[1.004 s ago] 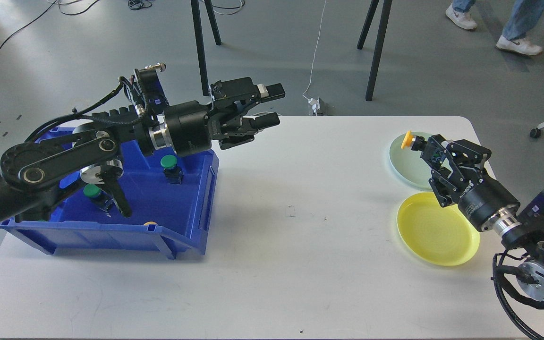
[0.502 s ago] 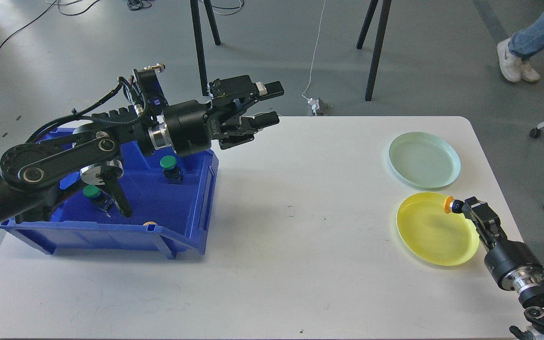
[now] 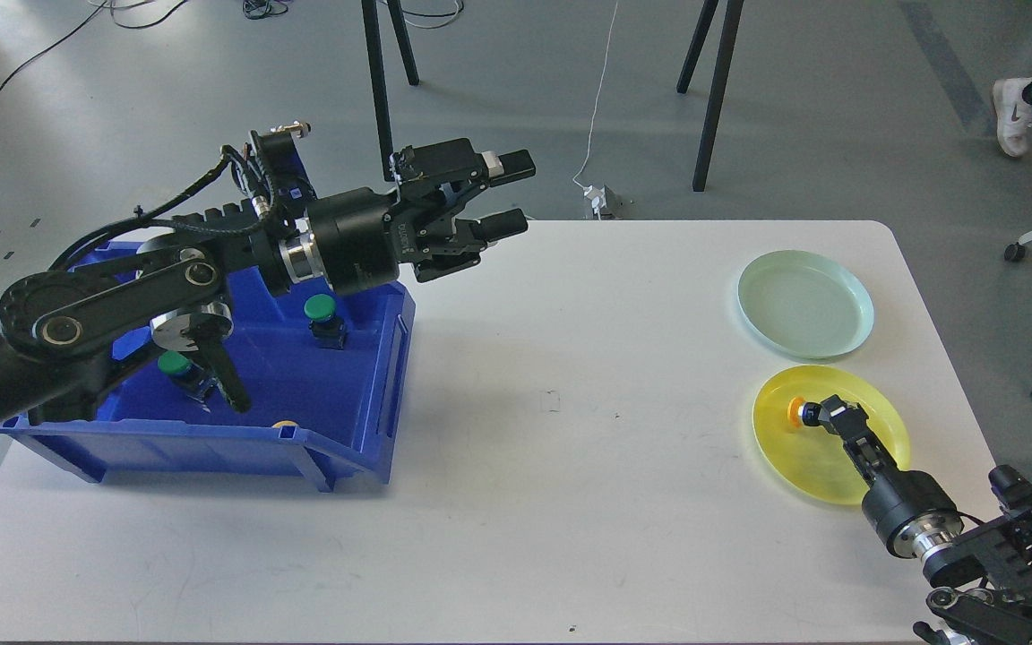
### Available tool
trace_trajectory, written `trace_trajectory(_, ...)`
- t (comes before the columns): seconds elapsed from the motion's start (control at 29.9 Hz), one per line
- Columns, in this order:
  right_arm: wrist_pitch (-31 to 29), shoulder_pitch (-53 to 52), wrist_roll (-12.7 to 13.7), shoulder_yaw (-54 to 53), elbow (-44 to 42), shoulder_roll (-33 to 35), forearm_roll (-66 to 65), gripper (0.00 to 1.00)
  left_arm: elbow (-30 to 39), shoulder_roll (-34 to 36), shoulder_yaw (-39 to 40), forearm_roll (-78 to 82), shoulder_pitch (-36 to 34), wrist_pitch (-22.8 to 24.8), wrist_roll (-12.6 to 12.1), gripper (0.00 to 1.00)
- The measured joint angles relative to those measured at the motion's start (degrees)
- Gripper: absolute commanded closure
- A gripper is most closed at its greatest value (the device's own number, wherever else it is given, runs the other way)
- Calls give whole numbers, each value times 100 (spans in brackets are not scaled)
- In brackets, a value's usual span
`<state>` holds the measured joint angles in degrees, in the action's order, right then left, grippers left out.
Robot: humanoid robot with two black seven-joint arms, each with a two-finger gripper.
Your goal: Pass button and place on color plate
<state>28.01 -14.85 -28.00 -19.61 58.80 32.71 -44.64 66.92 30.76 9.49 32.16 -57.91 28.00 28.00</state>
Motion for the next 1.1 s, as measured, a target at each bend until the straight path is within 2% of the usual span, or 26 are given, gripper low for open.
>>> trace_trajectory(0.1,0,0,0,-7,5,-8,10,58,-10,0,0,0,0,0,0,20)
trace_trajectory(0.17,-1,0,0,-14,10,-10,20,46,-12,0,0,0,0,0,0,20)
trace_trajectory(0.27,-1,0,0,-33,16,-10,40,34,-13,0,0,0,0,0,0,20)
trace_trajectory(0.4,-1,8,0,-50,21,-10,55,25,-13,0,0,0,0,0,1,20)
trace_trajectory(0.7,-1,136,0,-448,60,54,65,21,-13,-8,0,0,0,0,1,20)
trace_trajectory(1.1,-1,188,1,-1579,319,229,141,18,-13,-8,0,0,0,0,1,19)
